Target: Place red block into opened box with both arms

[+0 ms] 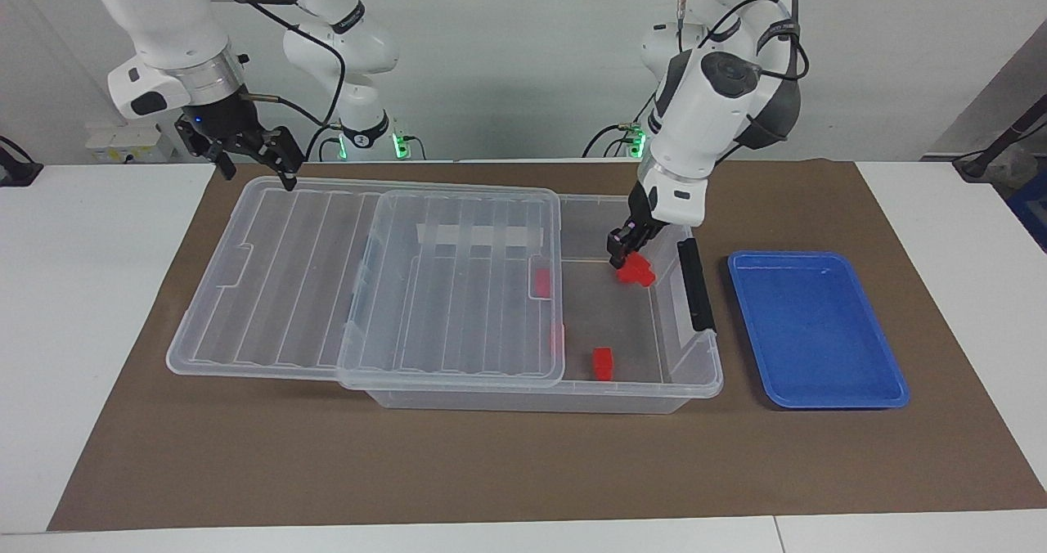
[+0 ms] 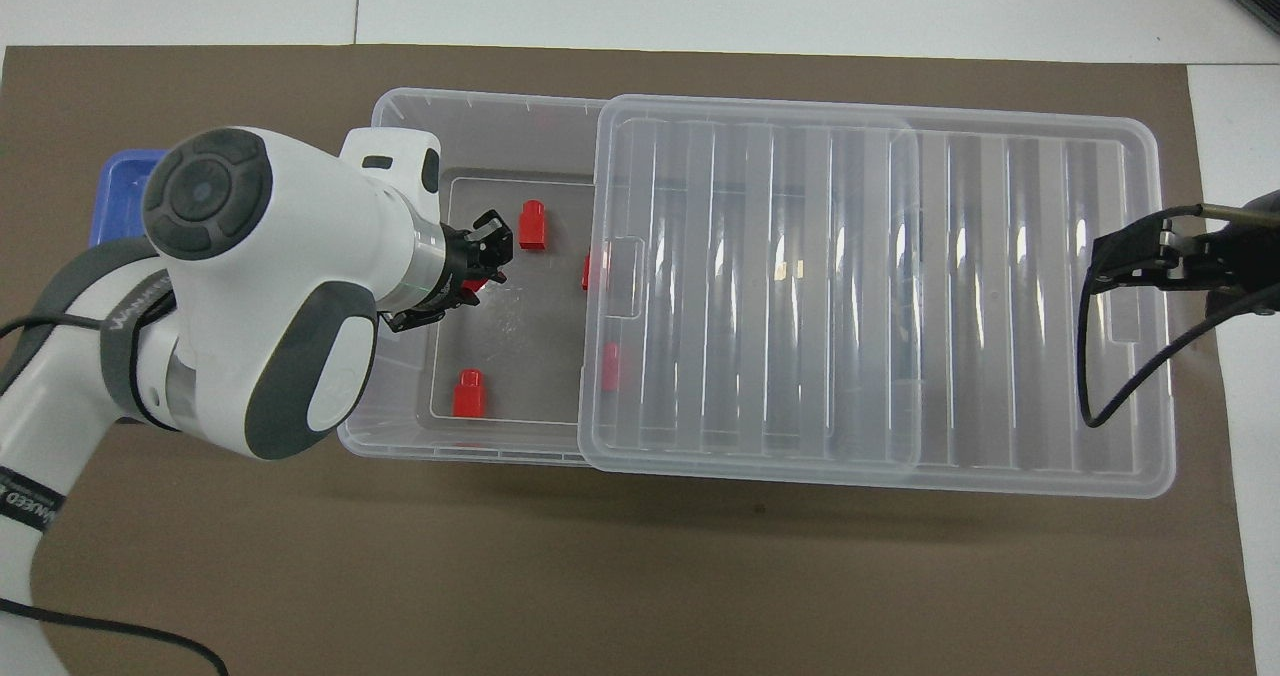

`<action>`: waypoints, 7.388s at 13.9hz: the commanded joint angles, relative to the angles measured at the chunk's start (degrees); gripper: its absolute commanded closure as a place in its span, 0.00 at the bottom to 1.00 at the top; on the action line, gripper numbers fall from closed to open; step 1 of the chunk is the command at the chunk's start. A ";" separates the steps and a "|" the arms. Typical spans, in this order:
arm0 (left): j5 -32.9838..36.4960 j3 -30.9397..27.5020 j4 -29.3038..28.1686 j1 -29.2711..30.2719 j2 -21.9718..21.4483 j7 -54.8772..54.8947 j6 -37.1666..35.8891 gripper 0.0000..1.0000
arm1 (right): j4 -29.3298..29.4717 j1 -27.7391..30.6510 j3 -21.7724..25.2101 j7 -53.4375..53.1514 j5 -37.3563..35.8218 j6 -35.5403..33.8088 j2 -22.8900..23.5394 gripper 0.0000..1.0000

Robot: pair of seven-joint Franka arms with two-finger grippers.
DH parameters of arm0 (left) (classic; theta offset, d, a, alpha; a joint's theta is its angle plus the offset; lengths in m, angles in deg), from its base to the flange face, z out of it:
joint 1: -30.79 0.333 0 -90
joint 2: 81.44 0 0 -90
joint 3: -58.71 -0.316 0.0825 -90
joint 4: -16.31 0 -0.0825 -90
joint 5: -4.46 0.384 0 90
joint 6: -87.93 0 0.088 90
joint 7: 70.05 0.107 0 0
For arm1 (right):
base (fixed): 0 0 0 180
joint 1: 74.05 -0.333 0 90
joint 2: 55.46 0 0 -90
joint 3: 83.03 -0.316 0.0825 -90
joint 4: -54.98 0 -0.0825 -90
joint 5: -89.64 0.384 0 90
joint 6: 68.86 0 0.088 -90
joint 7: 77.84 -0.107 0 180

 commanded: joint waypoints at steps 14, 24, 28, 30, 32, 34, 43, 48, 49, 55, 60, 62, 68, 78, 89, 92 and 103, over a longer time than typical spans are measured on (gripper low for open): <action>14.77 -0.84 -7.42 -6.10 9.44 7.29 11.46 1.00 | -4.90 2.79 0.02 2.86 0.51 5.64 -1.99 0.17; 15.92 -0.84 -7.43 -5.93 13.05 7.64 14.63 0.76 | -17.47 13.42 0.29 2.95 0.51 20.48 -5.33 1.00; 15.22 -0.85 -0.50 -5.14 12.08 7.90 2.80 0.32 | -19.85 15.18 0.29 2.95 0.60 24.80 -4.80 1.00; 13.82 -0.76 4.07 -4.17 11.29 7.91 -3.54 0.00 | -20.29 17.02 0.29 2.95 0.51 25.24 -3.93 1.00; 10.23 -1.28 6.89 -4.00 9.80 7.82 -7.59 0.00 | -21.87 18.52 0.29 5.22 0.60 27.96 -3.66 1.00; 7.75 -1.37 12.15 -1.73 8.48 7.90 -14.78 0.00 | -22.92 18.61 0.29 6.90 0.60 28.76 -3.66 1.00; 8.26 -1.81 16.40 21.03 -4.52 56.28 -35.91 0.00 | -27.23 20.10 0.46 8.40 0.51 32.37 -4.02 1.00; 9.59 -1.81 13.85 24.66 -6.73 62.22 -35.56 0.00 | -27.67 20.02 0.29 8.31 0.51 32.28 -3.75 1.00; 9.68 -1.81 13.76 24.48 -6.82 62.31 -35.65 0.00 | -27.59 19.85 0.20 8.92 0.51 32.10 -3.75 1.00; 9.68 -2.16 12.09 24.83 -13.23 62.57 -37.57 0.00 | -27.67 15.81 0.11 10.77 0.51 32.10 -3.66 1.00; 9.59 -1.90 4.90 24.66 -15.52 62.93 -24.88 0.00 | -29.25 10.98 0.02 10.69 0.68 32.10 -3.66 1.00; 9.85 -1.55 6.45 23.96 -13.42 63.19 -24.83 0.00 | -28.30 10.70 0.02 10.69 0.68 32.10 -3.31 1.00; 9.68 -1.46 13.32 20.18 -7.87 63.54 -29.32 0.00 | -26.35 13.67 -0.06 10.86 0.60 34.46 -2.34 1.00; 9.59 -1.11 10.95 14.11 -9.19 66.09 -28.97 0.00 | -28.11 16.24 -0.24 14.11 4.63 35.09 -0.67 1.00; 9.32 -1.72 10.07 14.90 -9.63 65.74 -26.60 0.00 | -28.03 5.62 -0.33 14.20 5.08 33.33 -1.29 1.00; 9.41 -1.64 9.80 14.64 -9.63 65.65 -26.16 0.00 | -28.11 0.09 -0.33 13.76 5.25 33.59 -1.38 1.00; 9.41 -9.28 9.72 11.91 -9.54 66.44 -24.84 0.00 | -26.72 -7.76 -0.15 8.67 5.25 33.60 -1.90 1.00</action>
